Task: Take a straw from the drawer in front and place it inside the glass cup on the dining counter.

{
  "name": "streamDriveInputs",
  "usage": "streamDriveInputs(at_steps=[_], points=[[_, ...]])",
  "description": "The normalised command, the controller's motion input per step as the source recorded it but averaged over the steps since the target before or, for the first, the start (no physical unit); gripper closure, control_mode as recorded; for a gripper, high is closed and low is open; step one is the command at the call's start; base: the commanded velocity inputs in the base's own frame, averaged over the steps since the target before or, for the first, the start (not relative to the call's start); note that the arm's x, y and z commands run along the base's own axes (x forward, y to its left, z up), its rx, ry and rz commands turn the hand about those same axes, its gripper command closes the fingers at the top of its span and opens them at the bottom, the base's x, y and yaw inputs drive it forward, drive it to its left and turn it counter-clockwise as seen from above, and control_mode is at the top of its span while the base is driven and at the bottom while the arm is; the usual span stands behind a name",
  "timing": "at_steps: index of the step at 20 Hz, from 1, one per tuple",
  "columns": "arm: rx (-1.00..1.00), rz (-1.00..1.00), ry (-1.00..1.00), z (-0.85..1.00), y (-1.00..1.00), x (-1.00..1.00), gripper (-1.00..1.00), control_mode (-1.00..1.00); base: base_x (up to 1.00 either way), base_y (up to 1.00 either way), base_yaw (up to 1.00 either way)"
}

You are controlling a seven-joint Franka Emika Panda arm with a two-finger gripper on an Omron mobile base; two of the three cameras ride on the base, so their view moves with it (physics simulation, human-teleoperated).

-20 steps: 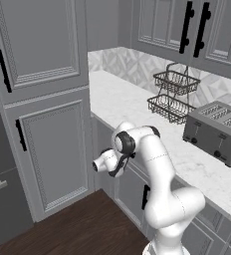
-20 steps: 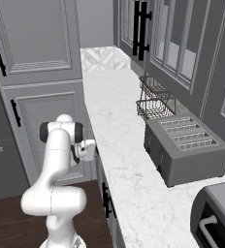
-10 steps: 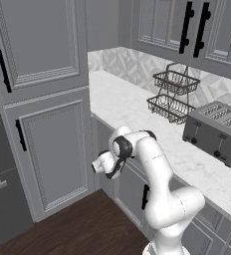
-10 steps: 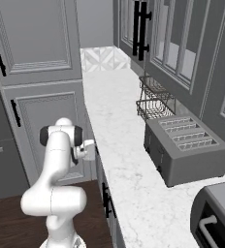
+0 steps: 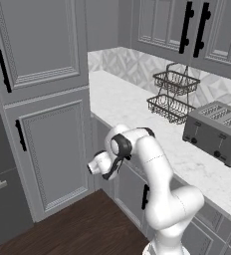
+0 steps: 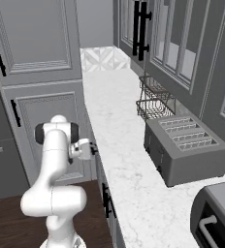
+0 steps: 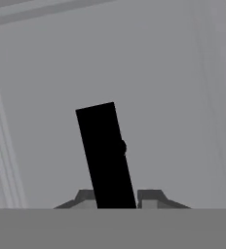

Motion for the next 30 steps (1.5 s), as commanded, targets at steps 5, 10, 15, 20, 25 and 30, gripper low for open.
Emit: streamDriveInputs(at_steps=[5, 10, 15, 20, 25, 30], points=[[0.01, 0.07, 0.01, 0.15, 0.81, -0.32, 1.0, -1.0, 0.0, 0.0, 0.0], [0.02, 0.08, 0.05, 0.19, 0.98, -0.34, 1.0, -1.0, 0.0, 0.0, 0.0], [0.03, 0.09, 0.12, 0.17, 1.0, -0.31, 1.0, -1.0, 0.0, 0.0, 0.0], [0.04, 0.08, 0.17, 0.13, 1.0, -0.25, 1.0, -1.0, 0.0, 0.0, 0.0], [0.06, 0.06, 0.19, 0.07, 0.88, -0.2, -1.0, -1.0, 0.0, 0.0, 0.0], [0.22, 0.03, 0.21, 0.41, 0.3, -0.28, -1.0, -1.0, 0.0, 0.0, 0.0]])
